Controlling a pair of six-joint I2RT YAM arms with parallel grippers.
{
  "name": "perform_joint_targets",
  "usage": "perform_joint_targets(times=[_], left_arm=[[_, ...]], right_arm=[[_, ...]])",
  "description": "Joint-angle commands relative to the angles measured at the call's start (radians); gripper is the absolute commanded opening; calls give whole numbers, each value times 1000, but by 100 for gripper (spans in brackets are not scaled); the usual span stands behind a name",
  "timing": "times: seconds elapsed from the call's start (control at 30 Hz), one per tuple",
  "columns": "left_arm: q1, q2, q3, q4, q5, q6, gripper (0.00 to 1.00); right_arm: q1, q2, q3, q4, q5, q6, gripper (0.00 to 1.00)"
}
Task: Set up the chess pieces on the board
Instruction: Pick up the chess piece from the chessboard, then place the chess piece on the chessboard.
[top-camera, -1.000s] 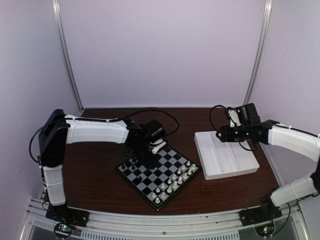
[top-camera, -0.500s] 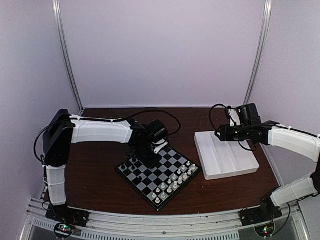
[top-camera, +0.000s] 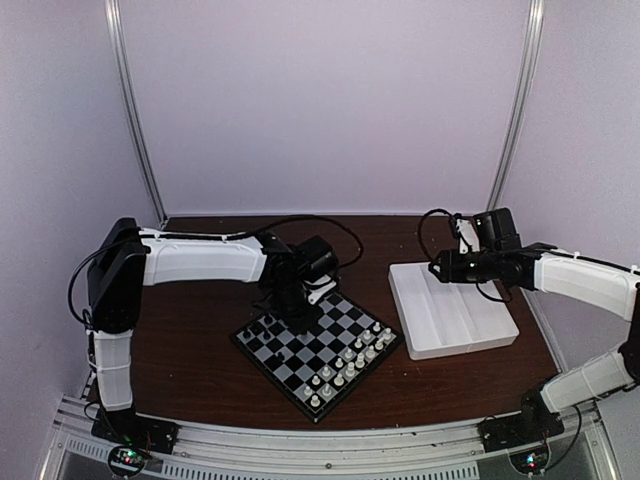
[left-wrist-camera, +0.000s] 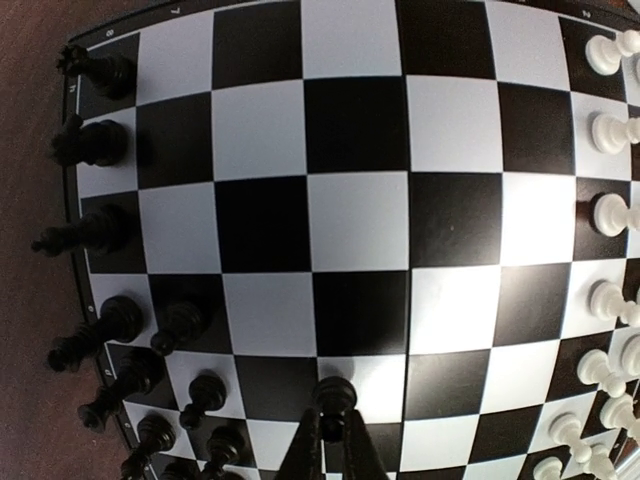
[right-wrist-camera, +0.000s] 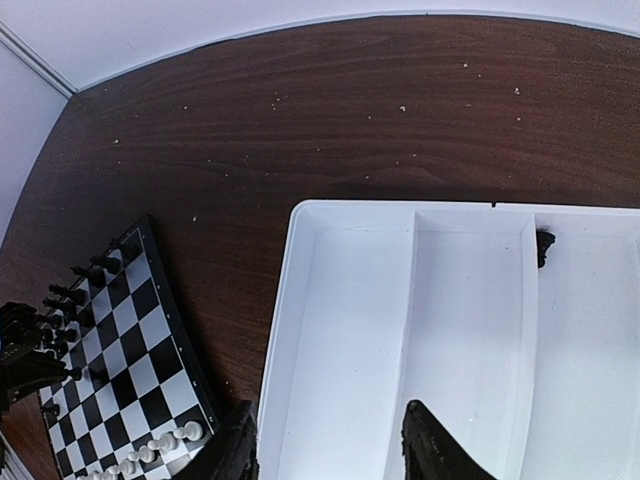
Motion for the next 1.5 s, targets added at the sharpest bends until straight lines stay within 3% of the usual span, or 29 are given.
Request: perform_joint_targets(times=[0.0,0.57,1.47], left_arm=[[-4,12,63,-33,-13,16,0],[33,152,319,-106,-47,108,1],[88,233,380,-121,-113,188,1]], right_arm=[[-15,5,-17,30,-13,12,49],[-36,-31,-32,9,-19,1,49],[-51,-52,-16,-28,-11,-16,50]])
